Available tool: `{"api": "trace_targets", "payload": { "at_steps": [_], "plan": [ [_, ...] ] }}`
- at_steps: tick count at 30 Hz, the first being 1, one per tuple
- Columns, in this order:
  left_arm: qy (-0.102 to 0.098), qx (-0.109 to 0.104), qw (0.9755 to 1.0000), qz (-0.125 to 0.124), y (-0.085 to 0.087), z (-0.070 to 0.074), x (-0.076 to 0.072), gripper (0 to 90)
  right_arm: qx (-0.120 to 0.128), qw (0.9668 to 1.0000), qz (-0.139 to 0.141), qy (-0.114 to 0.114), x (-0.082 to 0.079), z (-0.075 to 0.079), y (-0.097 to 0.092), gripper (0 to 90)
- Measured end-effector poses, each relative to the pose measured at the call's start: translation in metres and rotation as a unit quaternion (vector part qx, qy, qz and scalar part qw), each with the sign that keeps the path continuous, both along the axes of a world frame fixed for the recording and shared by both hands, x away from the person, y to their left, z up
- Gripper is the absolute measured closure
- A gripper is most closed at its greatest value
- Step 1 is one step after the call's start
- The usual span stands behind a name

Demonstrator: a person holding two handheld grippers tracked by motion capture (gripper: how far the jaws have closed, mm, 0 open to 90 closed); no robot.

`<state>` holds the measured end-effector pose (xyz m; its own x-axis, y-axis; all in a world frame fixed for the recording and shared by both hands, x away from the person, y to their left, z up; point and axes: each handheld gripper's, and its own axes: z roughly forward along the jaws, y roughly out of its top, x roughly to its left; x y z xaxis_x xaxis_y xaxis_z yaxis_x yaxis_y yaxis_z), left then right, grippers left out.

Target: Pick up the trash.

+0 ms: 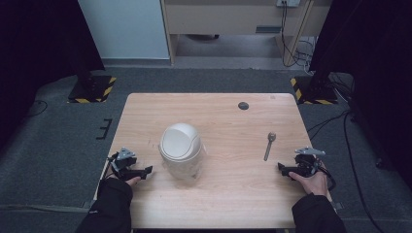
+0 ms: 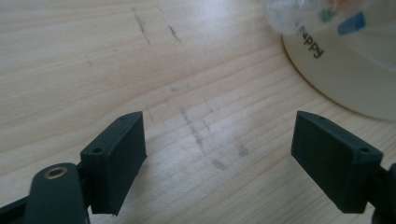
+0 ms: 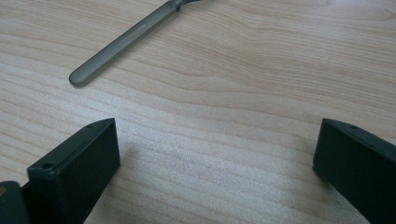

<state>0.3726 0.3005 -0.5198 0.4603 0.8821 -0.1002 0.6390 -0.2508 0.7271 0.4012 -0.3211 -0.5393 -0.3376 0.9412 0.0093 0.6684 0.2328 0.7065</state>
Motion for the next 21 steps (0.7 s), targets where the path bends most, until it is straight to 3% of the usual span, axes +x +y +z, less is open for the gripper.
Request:
{"api": "trace_targets", "payload": {
  "at_steps": [3, 4, 7, 8, 9, 10, 14, 15, 16, 17, 18, 19, 20, 21],
  "plan": [
    [-0.015, -0.008, 0.9998, 0.005, 0.002, 0.005, -0.001, 17.3, 0.0, 1.0, 0.0, 0.0, -0.001, 0.0, 0.0, 0.8],
    [-0.04, -0.009, 0.9991, 0.006, 0.003, 0.014, -0.004, 17.1, 0.0, 1.0, 0.002, 0.0, -0.001, 0.0, -0.001, 0.8],
    [-0.057, -0.016, 0.9982, 0.008, 0.002, 0.021, -0.006, 17.0, -0.001, 1.0, 0.003, 0.0, -0.001, 0.0, -0.001, 0.8],
    [-0.08, -0.021, 0.9965, 0.008, 0.001, 0.029, -0.009, 16.8, -0.001, 1.0, 0.004, 0.0, -0.001, 0.0, -0.001, 0.8],
    [-0.08, -0.021, 0.9965, 0.008, 0.001, 0.029, -0.009, 16.8, -0.001, 1.0, 0.004, 0.0, -0.001, 0.0, -0.001, 0.8],
    [-0.098, -0.031, 0.9946, 0.012, 0.0, 0.036, -0.011, 16.8, -0.002, 1.0, 0.004, 0.0, -0.001, 0.0, -0.001, 0.8],
    [-0.137, -0.059, 0.9888, 0.015, -0.003, 0.055, -0.015, 16.4, 0.0, 1.0, 0.005, 0.0, -0.001, 0.0, -0.001, 0.8],
    [-0.137, -0.059, 0.9888, 0.015, -0.003, 0.055, -0.015, 16.4, 0.0, 1.0, 0.005, 0.0, -0.001, 0.0, -0.001, 0.8],
    [-0.156, -0.082, 0.9842, 0.016, -0.004, 0.065, -0.017, 16.6, 0.0, 1.0, 0.005, 0.0, -0.001, 0.0, -0.001, 0.9],
    [-0.156, -0.082, 0.9842, 0.016, -0.004, 0.065, -0.017, 16.7, 0.0, 1.0, 0.005, 0.0, -0.001, 0.0, -0.001, 0.9],
    [-0.176, -0.101, 0.979, 0.019, -0.006, 0.074, -0.019, 16.8, 0.0, 1.0, 0.005, 0.0, -0.001, 0.0, -0.001, 0.9],
    [-0.176, -0.101, 0.979, 0.019, -0.006, 0.074, -0.019, 16.9, 0.0, 1.0, 0.005, 0.0, -0.001, 0.0, -0.001, 0.9],
    [-0.192, -0.115, 0.9745, 0.019, -0.008, 0.083, -0.02, 17.0, 0.0, 1.0, 0.005, 0.0, -0.001, 0.0, -0.001, 0.9],
    [-0.198, -0.121, 0.9725, 0.018, -0.009, 0.086, -0.021, 17.2, 0.0, 1.0, 0.005, 0.0, -0.001, 0.0, -0.001, 0.9]
  ]
}}
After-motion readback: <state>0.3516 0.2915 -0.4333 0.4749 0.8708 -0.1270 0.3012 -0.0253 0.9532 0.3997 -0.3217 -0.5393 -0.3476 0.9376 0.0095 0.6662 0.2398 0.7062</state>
